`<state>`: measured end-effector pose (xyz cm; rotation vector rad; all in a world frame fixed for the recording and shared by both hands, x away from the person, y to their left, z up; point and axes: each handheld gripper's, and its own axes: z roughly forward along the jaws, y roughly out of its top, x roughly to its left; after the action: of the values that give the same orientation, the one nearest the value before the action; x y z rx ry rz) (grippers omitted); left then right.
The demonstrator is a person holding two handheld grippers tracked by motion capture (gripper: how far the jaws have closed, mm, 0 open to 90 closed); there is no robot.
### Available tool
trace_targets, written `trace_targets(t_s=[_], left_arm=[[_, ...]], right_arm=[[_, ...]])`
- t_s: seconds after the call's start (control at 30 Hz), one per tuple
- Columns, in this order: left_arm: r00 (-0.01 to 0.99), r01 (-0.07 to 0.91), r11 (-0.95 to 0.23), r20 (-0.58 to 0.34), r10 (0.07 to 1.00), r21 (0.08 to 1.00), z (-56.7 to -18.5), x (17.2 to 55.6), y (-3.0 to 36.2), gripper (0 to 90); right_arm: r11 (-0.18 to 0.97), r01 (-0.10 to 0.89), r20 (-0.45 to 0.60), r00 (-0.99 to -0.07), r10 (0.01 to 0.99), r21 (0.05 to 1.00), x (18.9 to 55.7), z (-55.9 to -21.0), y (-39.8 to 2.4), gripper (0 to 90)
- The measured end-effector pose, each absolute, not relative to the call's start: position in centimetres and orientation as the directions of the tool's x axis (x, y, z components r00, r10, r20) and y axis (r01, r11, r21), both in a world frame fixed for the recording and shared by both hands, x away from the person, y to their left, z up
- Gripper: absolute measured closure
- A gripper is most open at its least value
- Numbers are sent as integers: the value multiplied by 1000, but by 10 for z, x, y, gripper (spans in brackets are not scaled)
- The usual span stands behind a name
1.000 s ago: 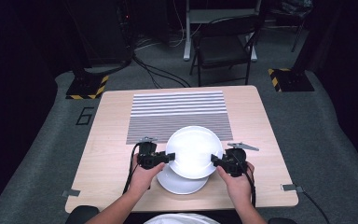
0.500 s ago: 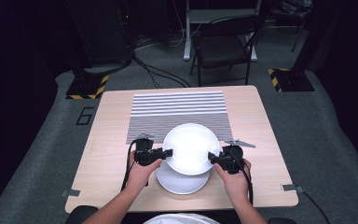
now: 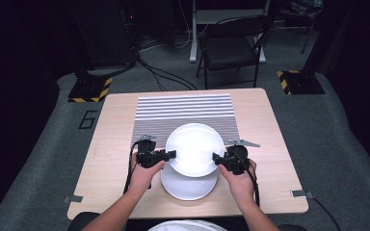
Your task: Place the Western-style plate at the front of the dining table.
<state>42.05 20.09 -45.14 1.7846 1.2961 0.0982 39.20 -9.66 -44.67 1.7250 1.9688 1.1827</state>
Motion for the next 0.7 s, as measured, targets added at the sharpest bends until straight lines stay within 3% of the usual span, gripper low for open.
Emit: trace_targets(t_s=[0.7], left_arm=[[374, 728, -12, -384, 844, 685, -448, 439, 205, 584]], right_arm=[[-44, 693, 289, -241, 926, 720, 414, -444, -79, 553]])
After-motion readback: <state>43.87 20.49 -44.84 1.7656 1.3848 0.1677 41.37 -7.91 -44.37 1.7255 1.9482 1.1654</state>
